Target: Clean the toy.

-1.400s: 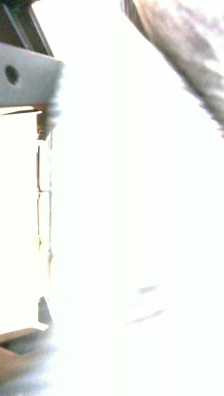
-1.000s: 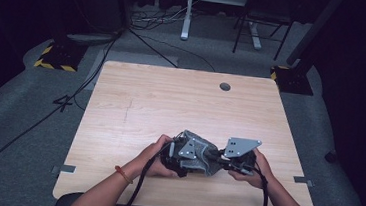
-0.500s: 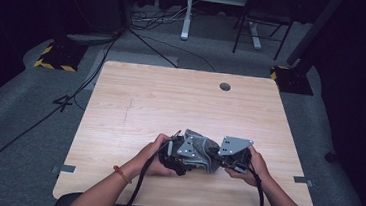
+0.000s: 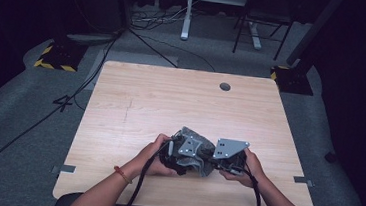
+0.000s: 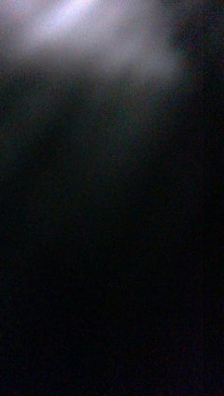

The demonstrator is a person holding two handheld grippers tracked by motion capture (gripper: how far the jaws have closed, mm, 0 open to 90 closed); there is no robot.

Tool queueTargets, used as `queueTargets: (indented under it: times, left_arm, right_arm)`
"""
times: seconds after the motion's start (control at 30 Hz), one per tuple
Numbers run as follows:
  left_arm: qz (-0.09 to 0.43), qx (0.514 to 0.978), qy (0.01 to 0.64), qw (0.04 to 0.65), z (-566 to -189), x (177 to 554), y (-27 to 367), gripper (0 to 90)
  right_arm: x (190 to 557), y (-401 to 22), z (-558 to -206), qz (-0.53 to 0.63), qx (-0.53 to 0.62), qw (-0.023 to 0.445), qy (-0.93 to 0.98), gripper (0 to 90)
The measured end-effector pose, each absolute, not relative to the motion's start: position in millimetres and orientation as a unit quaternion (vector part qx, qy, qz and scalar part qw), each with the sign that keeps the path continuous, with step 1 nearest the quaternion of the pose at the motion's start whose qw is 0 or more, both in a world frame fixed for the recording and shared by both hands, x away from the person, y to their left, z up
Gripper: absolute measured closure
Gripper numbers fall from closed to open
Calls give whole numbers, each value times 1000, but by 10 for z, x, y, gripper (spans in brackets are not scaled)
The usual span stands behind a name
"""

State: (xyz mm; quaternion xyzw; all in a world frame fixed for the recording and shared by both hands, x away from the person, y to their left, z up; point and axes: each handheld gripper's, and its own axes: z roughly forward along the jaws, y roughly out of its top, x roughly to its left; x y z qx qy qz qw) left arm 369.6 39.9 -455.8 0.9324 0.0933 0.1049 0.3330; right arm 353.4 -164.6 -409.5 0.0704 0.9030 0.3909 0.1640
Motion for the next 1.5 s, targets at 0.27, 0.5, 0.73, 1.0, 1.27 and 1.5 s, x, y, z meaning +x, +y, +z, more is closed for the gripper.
queueTargets:
  times: [0.27, 0.5, 0.73, 1.0, 1.27, 1.5]
  left_arm:
    - [103, 925, 81, 357, -4464, 3634, 435, 338]
    - [108, 921, 83, 366, -4417, 3632, 482, 338]
    - [114, 925, 87, 351, -4445, 3635, 469, 338]
    - [99, 931, 82, 341, -4527, 3635, 370, 338]
    - [99, 933, 80, 336, -4545, 3620, 313, 338]
    - [96, 936, 84, 328, -4570, 3623, 319, 338]
  right_arm:
    - [3687, -1861, -4214, 377, 115, 166, 904, 835]
    - [3529, -1888, -4205, 394, 93, 152, 902, 834]
    - [3481, -1836, -4110, 400, 85, 170, 897, 835]
    - [3424, -1707, -4040, 419, 65, 151, 893, 832]
    - [3444, -1568, -4082, 438, 71, 142, 885, 825]
    - [3595, -1650, -4162, 423, 98, 162, 886, 829]
